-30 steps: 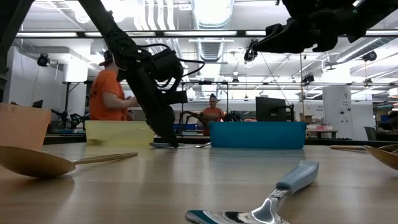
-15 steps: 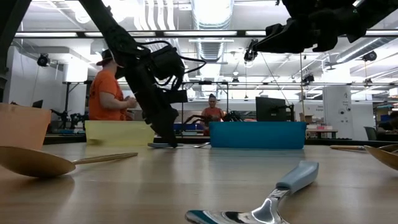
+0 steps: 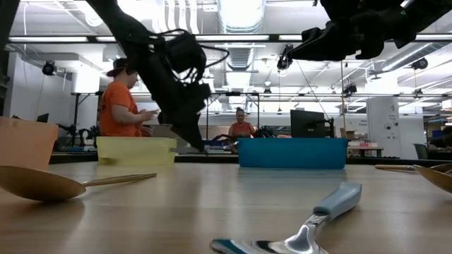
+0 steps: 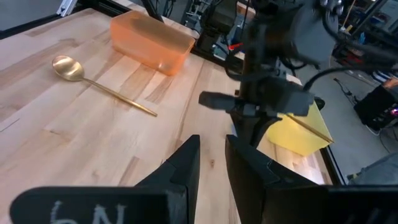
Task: Sort silverware by color (type)
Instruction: Put the blue spoon into the orange bin
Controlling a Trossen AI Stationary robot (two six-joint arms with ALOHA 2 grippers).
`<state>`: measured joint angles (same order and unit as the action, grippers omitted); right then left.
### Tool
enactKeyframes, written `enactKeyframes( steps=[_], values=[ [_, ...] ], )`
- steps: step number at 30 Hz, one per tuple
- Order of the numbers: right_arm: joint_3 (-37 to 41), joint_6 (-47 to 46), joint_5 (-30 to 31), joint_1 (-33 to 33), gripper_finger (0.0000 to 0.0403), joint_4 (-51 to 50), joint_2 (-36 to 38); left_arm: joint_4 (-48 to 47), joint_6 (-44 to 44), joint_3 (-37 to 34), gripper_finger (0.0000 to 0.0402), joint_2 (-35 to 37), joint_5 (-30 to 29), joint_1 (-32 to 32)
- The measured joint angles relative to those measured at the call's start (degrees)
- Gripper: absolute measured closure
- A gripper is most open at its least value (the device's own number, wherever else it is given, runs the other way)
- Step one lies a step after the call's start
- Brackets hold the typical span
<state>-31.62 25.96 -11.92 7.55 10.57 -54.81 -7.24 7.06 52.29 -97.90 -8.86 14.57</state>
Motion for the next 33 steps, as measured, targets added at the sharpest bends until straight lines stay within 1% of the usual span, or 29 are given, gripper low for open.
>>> enactKeyframes(
  steps=[6, 11, 18, 26, 29, 33],
  values=[
    [0.0, -0.02, 0.0, 0.0, 0.0335, -0.01, 0.0, -2.82, 6.78, 0.09, 0.039, 4.4, 0.7, -3.22],
    [0.0, -0.59, 0.0, -0.01, 0.0335, 0.04, 0.0, -6.44, 15.99, 0.13, 0.039, 7.75, 0.87, -7.62],
    [0.0, -0.87, 0.0, -0.01, 0.0335, 0.51, 0.0, -12.38, 29.48, 0.15, 0.039, 10.84, 0.97, -15.34],
    [0.0, -0.86, -0.01, -0.01, 0.0335, 4.22, -0.04, -17.02, 41.95, 0.2, 0.0389, 12.25, 1.0, -24.11],
    [0.0, -0.2, 0.0, -0.02, 0.0335, 5.76, -0.04, -17.84, 47.59, 0.2, 0.0388, 12.45, 2.69, -27.32],
    [0.0, 1.09, 0.03, 0.0, 0.0335, 8.27, -0.04, -20.54, 54.99, 1.59, 0.0389, 12.71, 2.91, -32.34]
  ],
)
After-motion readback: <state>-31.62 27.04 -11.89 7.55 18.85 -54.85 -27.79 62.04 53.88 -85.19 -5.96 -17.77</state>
